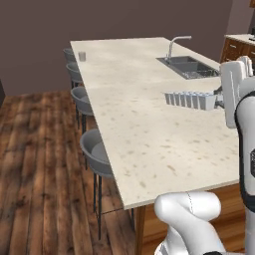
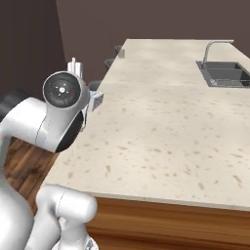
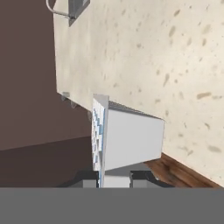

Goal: Open the freezer door, pick up the ice cube tray from the freezer, and place it on the dining counter.

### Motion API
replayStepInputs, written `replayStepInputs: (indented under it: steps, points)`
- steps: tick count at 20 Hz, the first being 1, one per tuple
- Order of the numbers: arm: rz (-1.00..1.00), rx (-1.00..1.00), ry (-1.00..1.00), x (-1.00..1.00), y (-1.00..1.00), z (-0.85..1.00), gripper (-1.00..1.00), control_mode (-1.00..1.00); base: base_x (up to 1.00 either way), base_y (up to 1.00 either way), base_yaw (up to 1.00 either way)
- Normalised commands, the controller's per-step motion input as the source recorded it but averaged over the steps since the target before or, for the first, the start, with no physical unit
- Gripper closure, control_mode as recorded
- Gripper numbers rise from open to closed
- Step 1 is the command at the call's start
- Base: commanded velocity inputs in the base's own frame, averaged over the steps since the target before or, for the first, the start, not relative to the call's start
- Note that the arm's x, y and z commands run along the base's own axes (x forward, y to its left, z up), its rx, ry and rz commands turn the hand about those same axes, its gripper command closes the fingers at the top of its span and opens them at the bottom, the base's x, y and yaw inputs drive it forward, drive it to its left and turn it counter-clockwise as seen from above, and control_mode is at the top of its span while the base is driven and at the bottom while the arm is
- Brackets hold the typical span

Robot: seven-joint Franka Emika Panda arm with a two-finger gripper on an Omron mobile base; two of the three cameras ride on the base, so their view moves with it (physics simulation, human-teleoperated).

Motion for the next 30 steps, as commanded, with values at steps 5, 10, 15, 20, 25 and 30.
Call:
replayStepInputs:
  steps: [5,10,15,20,25,30]
  points:
    - [0.0,-0.03,0.03,0.95,0.0,-0.46,1.0,-1.0,0.0,0.0,0.0]
    - [0.0,-0.03,0.0,0.9,0.03,-0.66,1.0,-1.0,0.0,0.0,0.0]
    - [0.02,-0.02,0.01,0.73,0.14,-0.59,1.0,-1.0,0.0,0.0,0.0]
    - [0.03,0.0,0.03,0.79,0.02,-0.47,1.0,-1.0,0.0,0.0,0.0]
    - [0.05,0.0,0.13,0.58,0.0,-0.33,1.0,-1.0,0.0,0.0,0.0]
    - [0.05,0.0,0.11,0.53,0.0,-0.44,1.0,-1.0,0.0,0.0,0.0]
